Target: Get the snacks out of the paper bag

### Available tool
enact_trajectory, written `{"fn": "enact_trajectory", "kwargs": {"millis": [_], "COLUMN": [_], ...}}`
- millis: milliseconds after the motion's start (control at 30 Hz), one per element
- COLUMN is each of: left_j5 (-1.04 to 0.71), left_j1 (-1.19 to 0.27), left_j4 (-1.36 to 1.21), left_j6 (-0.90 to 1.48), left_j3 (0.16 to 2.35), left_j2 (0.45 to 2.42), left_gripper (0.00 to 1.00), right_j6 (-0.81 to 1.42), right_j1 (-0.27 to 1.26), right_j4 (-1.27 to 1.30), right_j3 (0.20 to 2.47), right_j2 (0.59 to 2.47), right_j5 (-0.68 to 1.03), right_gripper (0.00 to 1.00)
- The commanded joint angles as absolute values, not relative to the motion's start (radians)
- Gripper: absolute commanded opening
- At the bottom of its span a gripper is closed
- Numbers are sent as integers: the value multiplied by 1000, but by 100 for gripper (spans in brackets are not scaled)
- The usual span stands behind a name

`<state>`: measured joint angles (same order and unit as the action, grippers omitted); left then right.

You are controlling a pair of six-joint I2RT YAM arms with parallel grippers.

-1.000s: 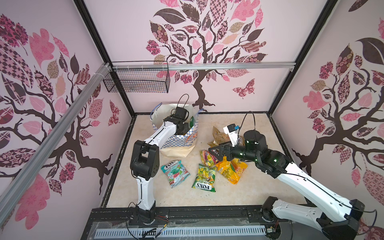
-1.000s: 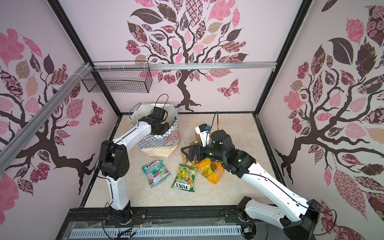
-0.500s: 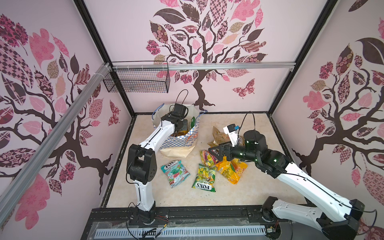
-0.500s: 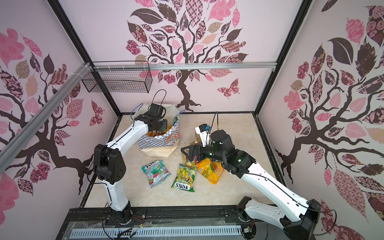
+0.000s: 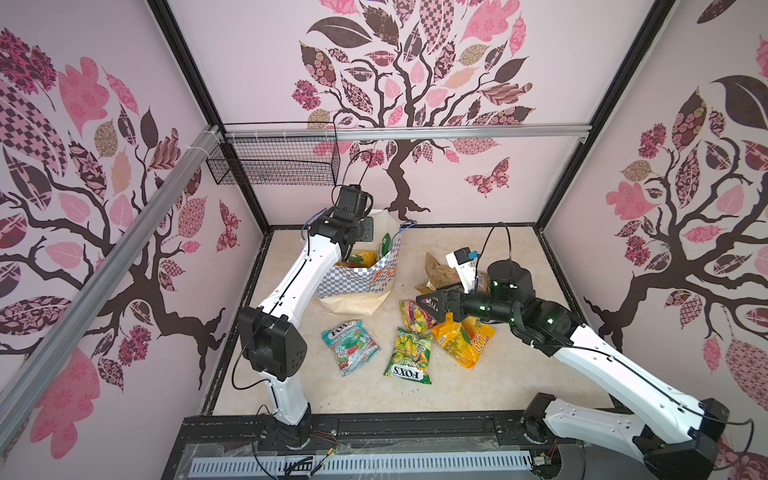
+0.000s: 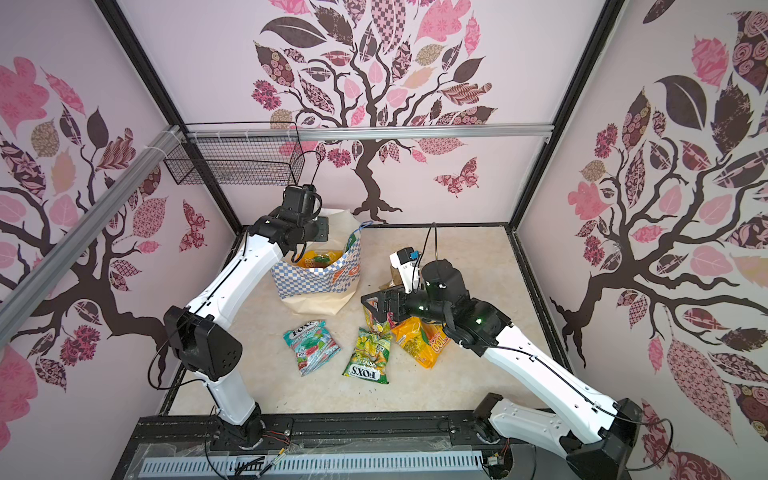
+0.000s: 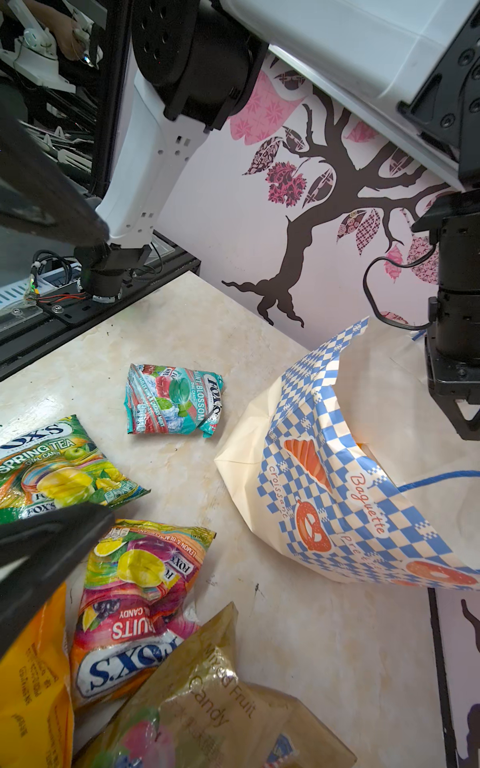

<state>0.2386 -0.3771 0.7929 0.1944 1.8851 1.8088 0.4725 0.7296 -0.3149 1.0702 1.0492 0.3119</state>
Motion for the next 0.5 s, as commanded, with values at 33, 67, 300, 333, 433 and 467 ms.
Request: {"fn": "enact_trajectory", "kwargs": {"millis": [33, 67, 300, 333, 433, 467], "left_j5": [239, 231, 159, 151, 141, 135], "left_j1": [-379, -377, -322, -316, -314, -314], "left_j4": [808, 811, 719, 706, 646, 620], "left_j6": [178, 174, 158, 160, 160, 158], "left_j3": [1913, 1913, 1834, 1828, 1791, 1775], "left_j2": [1802, 1811, 1905, 1925, 1972, 1986], "left_gripper": [0, 0, 93, 96, 98, 98], "right_j6": [481, 482, 482, 480, 479, 479], "right_j1": [726, 727, 726, 726, 727, 726], "right_j4": [-298, -295, -302, -306, -307, -307], "right_j3": [1068, 1067, 1057, 1059, 1056, 1055], "right_j2": [1066, 1067, 1055, 1054, 1050, 1049], "right_j5": [328, 330, 324, 321, 315, 313], "right_gripper": [100, 100, 100, 99, 100, 99]}}
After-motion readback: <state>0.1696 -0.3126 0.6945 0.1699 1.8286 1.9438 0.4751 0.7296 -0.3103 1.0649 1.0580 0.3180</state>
